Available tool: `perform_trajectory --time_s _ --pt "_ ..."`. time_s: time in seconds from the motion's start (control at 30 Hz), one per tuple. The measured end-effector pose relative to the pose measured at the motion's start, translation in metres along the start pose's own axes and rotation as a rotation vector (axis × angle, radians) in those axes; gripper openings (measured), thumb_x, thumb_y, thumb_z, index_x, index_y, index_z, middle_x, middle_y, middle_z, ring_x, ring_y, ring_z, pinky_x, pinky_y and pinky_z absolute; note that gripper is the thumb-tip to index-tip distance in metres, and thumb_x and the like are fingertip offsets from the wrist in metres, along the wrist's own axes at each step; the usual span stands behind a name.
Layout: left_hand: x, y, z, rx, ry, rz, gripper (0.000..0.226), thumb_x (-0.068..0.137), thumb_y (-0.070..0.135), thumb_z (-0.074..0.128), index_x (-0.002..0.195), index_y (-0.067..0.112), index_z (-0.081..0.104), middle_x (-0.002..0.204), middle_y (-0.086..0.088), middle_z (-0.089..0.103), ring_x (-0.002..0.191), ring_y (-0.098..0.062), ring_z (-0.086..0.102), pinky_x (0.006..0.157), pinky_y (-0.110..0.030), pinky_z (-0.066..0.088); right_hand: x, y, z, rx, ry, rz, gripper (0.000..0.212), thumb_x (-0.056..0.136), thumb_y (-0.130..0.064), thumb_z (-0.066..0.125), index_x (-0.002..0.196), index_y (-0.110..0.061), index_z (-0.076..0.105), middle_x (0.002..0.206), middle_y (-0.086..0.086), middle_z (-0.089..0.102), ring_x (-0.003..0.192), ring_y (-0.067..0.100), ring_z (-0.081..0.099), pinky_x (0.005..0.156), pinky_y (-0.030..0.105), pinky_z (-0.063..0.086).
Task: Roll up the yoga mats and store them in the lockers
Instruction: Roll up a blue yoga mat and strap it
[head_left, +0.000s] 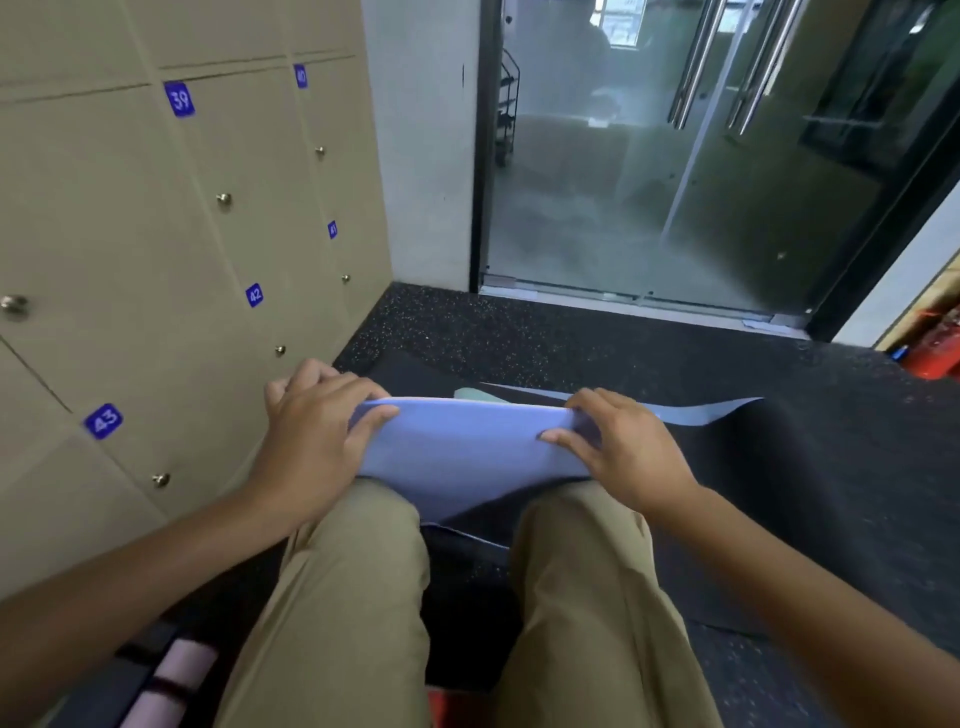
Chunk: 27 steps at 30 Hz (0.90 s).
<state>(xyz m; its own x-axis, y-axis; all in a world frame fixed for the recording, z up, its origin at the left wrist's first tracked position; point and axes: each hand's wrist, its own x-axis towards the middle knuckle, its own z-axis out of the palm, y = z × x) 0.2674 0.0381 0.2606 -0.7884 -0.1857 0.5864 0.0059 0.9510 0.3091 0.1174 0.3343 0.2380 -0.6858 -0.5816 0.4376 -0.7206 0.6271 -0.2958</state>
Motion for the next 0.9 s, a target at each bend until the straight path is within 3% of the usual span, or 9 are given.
perform_trajectory --time_s 0.17,0.23,0.33,0.4,0.57,0.77,0.9 --pt "-0.039 0.002 -0.036 -0.023 -0.016 -0.026 0.033 0.092 0.055 0.045 0.084 0.034 0.069 0.081 0.032 0.059 0.088 -0.006 0.038 0.073 -0.033 0.013 -0.04 -0.032 -0.023 0.195 0.023 -0.013 0.019 0.099 -0.04 0.06 0.098 -0.022 0.067 0.09 -0.011 0.066 0.085 0.008 0.058 0.074 0.024 0.045" --pt "-0.059 0.007 -0.053 -0.058 -0.034 -0.066 0.034 0.09 0.057 0.044 0.081 0.035 0.068 0.077 0.026 0.062 0.088 -0.008 0.041 0.076 -0.033 0.016 -0.06 -0.047 -0.03 0.192 0.035 -0.053 0.019 0.099 -0.037 0.059 0.1 -0.021 0.069 0.094 -0.013 0.067 0.088 0.007 0.06 0.076 0.019 0.046" --pt "-0.092 0.013 -0.071 -0.077 -0.111 -0.11 0.039 0.088 0.061 0.041 0.078 0.034 0.067 0.098 0.029 0.061 0.09 -0.01 0.043 0.08 -0.033 0.018 -0.092 -0.068 -0.036 0.181 0.035 -0.107 0.015 0.102 -0.031 0.06 0.1 -0.019 0.07 0.094 -0.011 0.067 0.088 0.006 0.057 0.079 0.013 0.041" --pt "-0.116 0.013 -0.077 -0.085 -0.203 -0.131 0.042 0.087 0.064 0.039 0.077 0.033 0.066 0.091 0.023 0.063 0.091 -0.009 0.045 0.083 -0.034 0.02 -0.116 -0.077 -0.035 0.196 0.003 -0.121 0.017 0.101 -0.033 0.061 0.099 -0.019 0.071 0.093 -0.011 0.067 0.087 0.007 0.058 0.081 0.011 0.041" --pt "-0.174 0.014 -0.085 -0.089 -0.304 -0.125 0.036 0.091 0.061 0.037 0.073 0.038 0.057 0.076 0.015 0.062 0.088 -0.005 0.051 0.079 -0.035 0.023 -0.174 -0.094 -0.023 0.311 -0.075 -0.053 0.012 0.095 -0.044 0.068 0.093 -0.032 0.069 0.089 -0.017 0.065 0.084 0.006 0.063 0.073 0.021 0.047" --pt "-0.202 0.013 -0.09 -0.007 -0.374 0.043 0.026 0.102 0.044 0.039 0.088 0.034 0.058 0.086 0.019 0.056 0.081 -0.011 0.052 0.076 -0.037 0.036 -0.198 -0.106 -0.027 0.333 -0.103 -0.042 0.018 0.089 -0.043 0.075 0.088 -0.025 0.072 0.085 -0.014 0.064 0.084 0.007 0.063 0.074 0.026 0.049" --pt "-0.2 0.019 -0.092 0.024 -0.345 0.142 0.028 0.1 0.049 0.044 0.087 0.028 0.058 0.086 0.016 0.056 0.078 -0.014 0.05 0.072 -0.037 0.036 -0.204 -0.107 -0.031 0.348 -0.1 -0.064 0.024 0.09 -0.048 0.068 0.09 -0.025 0.074 0.086 -0.015 0.064 0.083 0.008 0.064 0.074 0.031 0.053"
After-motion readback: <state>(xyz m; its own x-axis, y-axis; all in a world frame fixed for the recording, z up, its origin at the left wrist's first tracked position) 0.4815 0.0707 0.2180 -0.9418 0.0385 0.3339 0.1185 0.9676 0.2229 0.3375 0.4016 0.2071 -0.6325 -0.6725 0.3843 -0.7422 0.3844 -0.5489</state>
